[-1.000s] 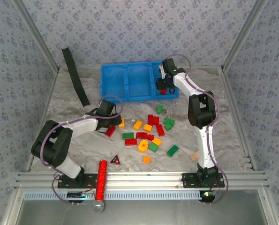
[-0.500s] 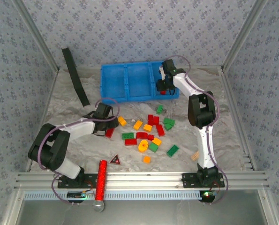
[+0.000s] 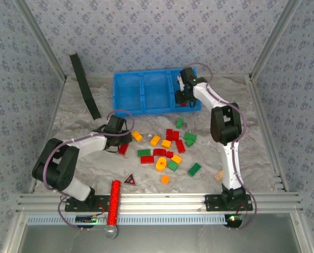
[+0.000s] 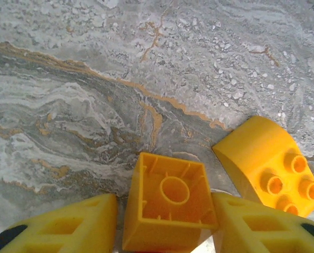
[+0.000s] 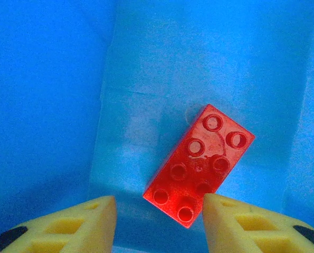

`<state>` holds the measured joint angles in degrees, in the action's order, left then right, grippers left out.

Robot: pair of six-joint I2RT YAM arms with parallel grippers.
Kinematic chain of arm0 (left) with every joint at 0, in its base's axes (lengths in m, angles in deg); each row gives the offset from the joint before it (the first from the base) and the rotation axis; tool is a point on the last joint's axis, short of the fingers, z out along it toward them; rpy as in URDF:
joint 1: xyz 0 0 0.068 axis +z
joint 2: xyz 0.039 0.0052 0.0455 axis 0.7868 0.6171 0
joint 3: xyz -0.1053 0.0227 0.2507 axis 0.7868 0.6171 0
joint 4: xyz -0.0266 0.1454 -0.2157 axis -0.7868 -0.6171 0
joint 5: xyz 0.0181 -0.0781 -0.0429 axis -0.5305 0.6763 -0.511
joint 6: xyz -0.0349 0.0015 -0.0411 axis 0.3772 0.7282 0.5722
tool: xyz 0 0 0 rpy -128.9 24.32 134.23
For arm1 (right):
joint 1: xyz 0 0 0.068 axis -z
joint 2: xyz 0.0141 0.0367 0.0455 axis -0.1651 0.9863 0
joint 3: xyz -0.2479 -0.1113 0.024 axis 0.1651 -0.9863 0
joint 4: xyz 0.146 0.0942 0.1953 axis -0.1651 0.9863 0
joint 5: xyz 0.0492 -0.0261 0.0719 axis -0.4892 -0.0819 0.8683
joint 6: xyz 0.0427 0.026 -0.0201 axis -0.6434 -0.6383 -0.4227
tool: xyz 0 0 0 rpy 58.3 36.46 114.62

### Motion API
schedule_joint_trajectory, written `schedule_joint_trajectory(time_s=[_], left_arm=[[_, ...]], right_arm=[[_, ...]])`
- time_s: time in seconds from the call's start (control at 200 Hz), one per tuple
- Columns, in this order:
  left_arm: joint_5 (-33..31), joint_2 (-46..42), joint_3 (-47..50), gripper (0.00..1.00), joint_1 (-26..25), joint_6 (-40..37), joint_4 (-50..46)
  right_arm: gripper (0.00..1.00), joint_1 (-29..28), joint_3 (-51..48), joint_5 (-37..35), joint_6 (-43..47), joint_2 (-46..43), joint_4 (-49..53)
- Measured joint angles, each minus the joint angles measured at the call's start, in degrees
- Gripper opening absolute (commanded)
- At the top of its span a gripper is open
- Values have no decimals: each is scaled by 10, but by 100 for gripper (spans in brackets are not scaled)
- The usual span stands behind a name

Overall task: Sort the legos into containers by color
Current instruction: Pick up the lego from the center of the table, then place the lego in the container.

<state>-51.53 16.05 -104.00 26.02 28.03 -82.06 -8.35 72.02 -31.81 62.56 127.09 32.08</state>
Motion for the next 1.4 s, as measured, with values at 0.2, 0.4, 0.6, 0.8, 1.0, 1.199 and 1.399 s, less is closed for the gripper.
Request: schedule_joint_trajectory(time_s=[0.2,0.4,0.6,0.8,1.0,1.199,1.399], left_arm=[[-6,31,-27,36,1,-28,1],[-6,35,-35,27,4,-45,-1],[-7,21,-50,25,8,-61,-39],[-23,-28,-132,24,11,-95,-85],[-33,-27,-224,23,20,-131,-85],[-36,42,-299,22,31,-156,-75],[-34,157,-379,21,49,-169,-71]], right_arm=[[49,-3,-31,-4,0,-23,-1],[49,-10,-91,-2,-5,-86,-2],[52,-31,-207,-2,-23,-206,-8],[57,-44,-346,1,-77,-331,-13],[62,-39,-450,8,-149,-409,-11],[64,-41,-525,23,-193,-452,-10],[66,-54,-577,38,-229,-502,-9]])
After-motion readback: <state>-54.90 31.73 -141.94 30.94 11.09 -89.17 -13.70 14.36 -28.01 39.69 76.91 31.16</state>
